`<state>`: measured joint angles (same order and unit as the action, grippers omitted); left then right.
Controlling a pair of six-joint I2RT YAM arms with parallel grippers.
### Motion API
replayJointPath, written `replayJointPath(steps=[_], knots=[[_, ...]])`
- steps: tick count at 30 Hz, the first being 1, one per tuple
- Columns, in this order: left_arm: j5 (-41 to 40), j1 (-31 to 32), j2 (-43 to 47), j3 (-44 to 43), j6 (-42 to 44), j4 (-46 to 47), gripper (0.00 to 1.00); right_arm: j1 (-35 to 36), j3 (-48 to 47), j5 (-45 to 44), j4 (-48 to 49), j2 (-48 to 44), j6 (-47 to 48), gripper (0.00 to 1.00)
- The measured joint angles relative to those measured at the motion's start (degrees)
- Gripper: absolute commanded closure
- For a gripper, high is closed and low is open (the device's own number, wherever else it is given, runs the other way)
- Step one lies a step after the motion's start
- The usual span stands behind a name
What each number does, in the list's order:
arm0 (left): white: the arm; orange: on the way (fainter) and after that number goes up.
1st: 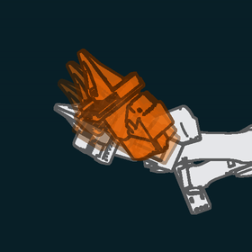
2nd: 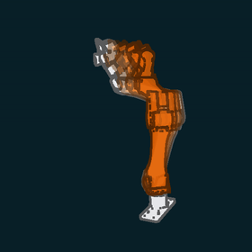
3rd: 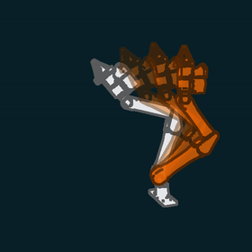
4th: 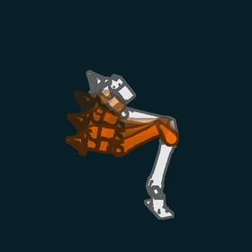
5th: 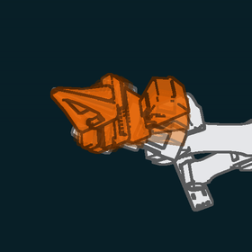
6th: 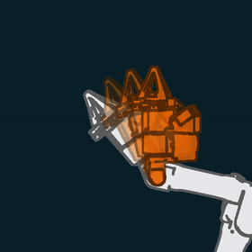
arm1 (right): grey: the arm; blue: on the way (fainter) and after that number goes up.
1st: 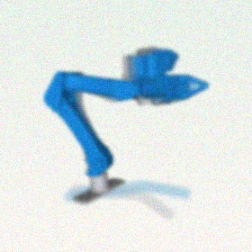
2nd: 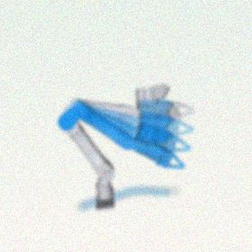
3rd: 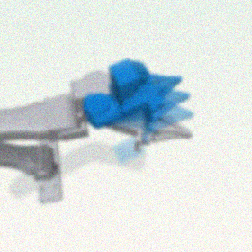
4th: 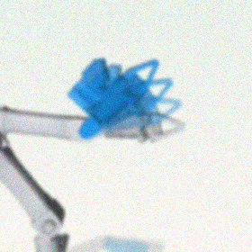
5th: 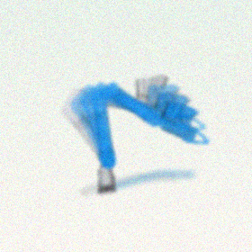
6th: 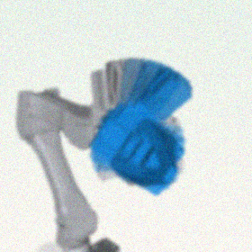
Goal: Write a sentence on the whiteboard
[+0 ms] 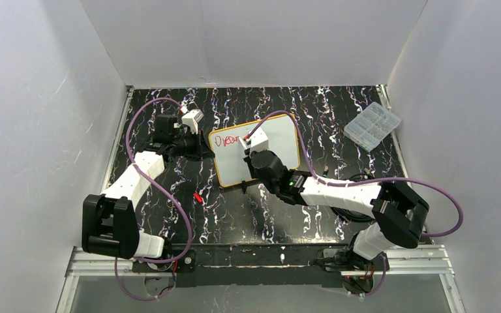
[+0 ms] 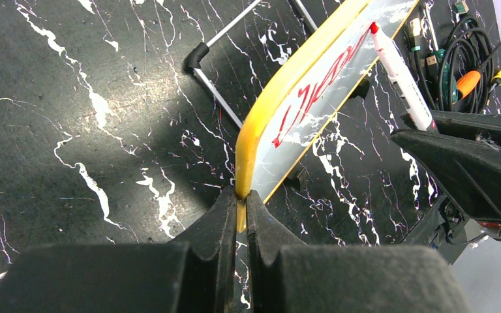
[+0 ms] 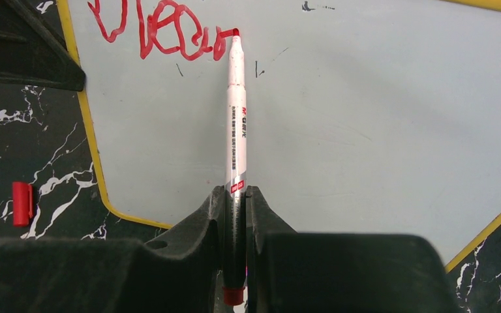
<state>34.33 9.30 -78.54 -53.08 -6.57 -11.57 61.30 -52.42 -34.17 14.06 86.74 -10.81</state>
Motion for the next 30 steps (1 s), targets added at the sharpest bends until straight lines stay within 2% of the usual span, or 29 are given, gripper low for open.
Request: replayJointPath(steps=[30], knots=[[0.00,0.11,0.11,0.00,0.00,-0.22,1.00,0.00,1.60,0.42,-0.66,-0.02,-2.64,0.99]])
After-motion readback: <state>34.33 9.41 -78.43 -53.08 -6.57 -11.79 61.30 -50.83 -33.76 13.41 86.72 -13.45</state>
